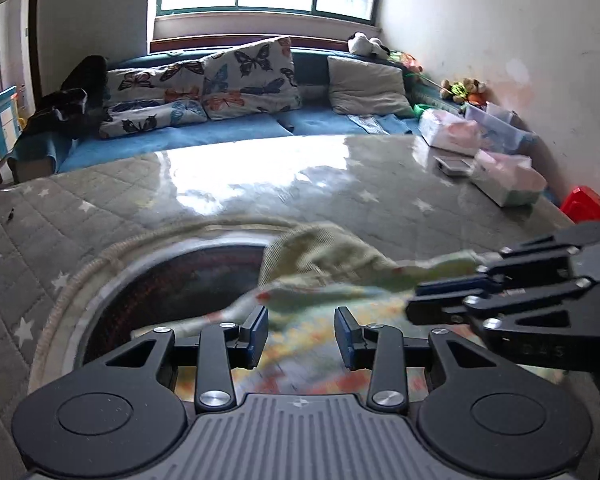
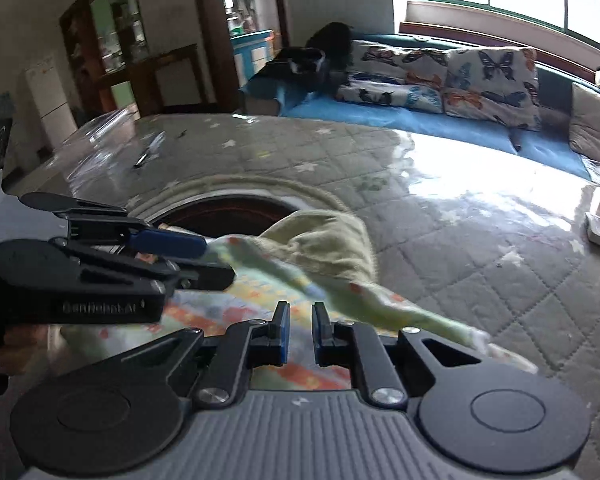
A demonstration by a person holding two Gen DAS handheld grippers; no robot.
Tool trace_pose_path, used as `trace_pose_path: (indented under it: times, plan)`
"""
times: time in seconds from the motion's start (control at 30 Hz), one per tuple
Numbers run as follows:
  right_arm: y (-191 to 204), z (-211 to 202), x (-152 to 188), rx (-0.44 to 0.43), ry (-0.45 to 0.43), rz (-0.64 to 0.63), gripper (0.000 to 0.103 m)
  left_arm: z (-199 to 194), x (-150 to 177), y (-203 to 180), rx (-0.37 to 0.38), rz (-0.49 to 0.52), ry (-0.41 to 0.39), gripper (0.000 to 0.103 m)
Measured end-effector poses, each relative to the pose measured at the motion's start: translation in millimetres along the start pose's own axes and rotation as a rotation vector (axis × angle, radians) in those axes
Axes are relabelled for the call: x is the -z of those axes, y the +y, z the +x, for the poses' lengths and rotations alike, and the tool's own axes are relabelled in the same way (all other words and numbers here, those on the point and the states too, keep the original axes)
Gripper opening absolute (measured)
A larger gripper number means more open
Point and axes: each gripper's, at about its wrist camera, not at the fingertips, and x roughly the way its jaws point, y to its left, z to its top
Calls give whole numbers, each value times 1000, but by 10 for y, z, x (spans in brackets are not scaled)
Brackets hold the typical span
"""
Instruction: Fold clothes
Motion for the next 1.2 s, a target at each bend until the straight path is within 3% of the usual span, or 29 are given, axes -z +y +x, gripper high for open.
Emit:
trace_pose_path:
  times: [0.17, 0.47, 0.63, 0.97, 1.2]
  plan:
    - [141, 79, 92, -12, 42, -58, 12, -27, 161, -54, 5, 17, 25, 39]
    - [403, -275, 335, -30, 64, -130, 14, -306, 388, -192, 20, 64, -7, 39]
    - [531, -374, 498, 8, 40, -165, 14, -367, 554, -290, -4, 102, -13, 40]
    - [444, -505, 634, 9, 10, -94, 14, -502, 690, -188, -8, 29, -33, 41]
    - [231, -628, 729, 61, 17, -46, 14, -573, 761, -55, -12, -30, -36, 43]
